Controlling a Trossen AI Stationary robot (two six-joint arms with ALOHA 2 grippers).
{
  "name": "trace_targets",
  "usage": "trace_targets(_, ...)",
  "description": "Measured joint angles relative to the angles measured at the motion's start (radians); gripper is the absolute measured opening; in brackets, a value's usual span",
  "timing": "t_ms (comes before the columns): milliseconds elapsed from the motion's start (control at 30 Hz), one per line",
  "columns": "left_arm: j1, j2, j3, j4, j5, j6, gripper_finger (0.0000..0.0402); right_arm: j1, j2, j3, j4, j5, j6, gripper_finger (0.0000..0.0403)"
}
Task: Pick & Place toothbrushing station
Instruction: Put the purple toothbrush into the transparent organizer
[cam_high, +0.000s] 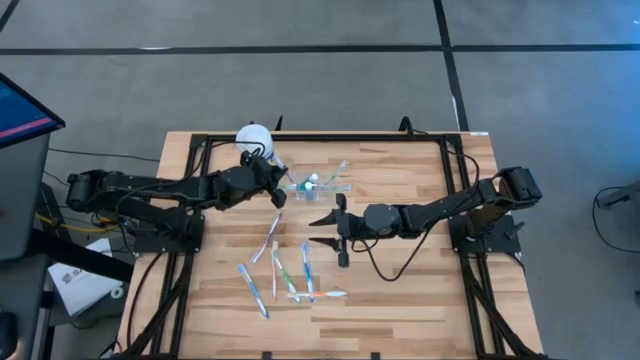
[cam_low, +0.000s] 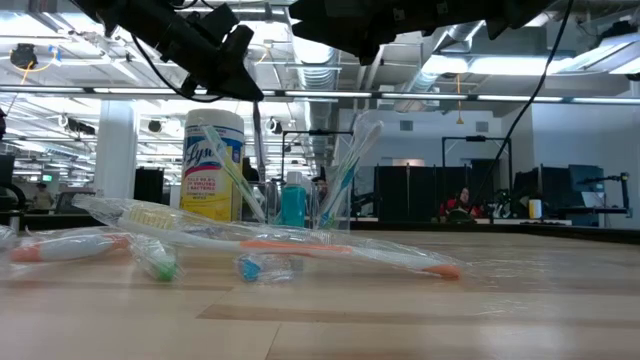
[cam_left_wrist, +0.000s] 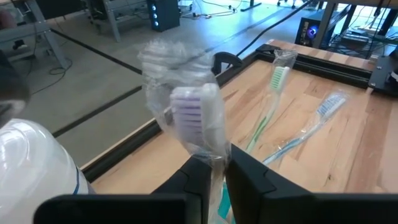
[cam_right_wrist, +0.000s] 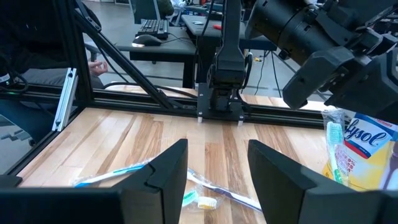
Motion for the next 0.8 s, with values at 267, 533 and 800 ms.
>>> trace_targets(267, 0.000, 0.000, 0.000, -0.005, 0.004, -0.001, 0.0037, 0.000, 0.000, 0.000, -0.008, 0.000, 0.000, 0.0159)
trace_targets(533, 0.000, 0.000, 0.000, -0.016, 0.021, -0.021, 0.0052, 0.000, 0.000, 0.000, -0.008, 0.000, 0.000, 0.0159)
trace_targets(800, 0.000, 0.000, 0.000, -0.046, 0.017, -0.028, 0.0098, 0.000, 0.000, 0.000, -0.008, 0.000, 0.000, 0.0159)
